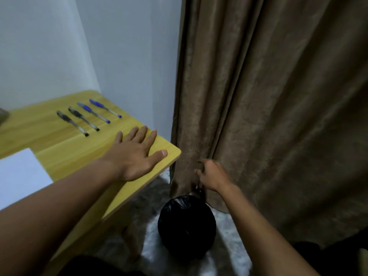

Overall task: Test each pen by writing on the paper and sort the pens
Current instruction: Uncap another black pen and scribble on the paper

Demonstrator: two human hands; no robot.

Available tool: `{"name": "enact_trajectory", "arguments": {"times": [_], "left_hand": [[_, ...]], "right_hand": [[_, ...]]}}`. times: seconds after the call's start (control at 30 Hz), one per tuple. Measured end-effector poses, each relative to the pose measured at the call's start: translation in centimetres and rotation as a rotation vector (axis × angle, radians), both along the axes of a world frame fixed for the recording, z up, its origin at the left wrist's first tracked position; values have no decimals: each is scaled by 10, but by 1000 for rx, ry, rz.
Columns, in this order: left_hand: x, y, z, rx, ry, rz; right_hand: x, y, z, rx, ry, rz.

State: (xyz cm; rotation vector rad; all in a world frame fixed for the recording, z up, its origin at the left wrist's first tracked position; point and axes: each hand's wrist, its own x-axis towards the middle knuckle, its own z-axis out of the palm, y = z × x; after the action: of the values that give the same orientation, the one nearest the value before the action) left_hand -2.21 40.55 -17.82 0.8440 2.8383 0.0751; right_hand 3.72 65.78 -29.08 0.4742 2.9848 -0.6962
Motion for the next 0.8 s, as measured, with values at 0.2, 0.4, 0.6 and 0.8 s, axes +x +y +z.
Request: {"name": "enact_trajectory", "arguments": {"times": [0.2, 0.4, 0.6, 0.8], "left_hand": [[9, -15, 40, 218, 26, 72], [16, -96, 82, 194, 150, 227], [39, -217, 98, 170, 233, 464], [67, -320, 91, 194, 279, 706]], "right_hand": [[-4, -27, 122, 79, 122, 90], [-32, -105, 195, 129, 203, 275], [-61, -223, 226, 111, 218, 500], [-78, -346, 226, 59, 200, 724]]}}
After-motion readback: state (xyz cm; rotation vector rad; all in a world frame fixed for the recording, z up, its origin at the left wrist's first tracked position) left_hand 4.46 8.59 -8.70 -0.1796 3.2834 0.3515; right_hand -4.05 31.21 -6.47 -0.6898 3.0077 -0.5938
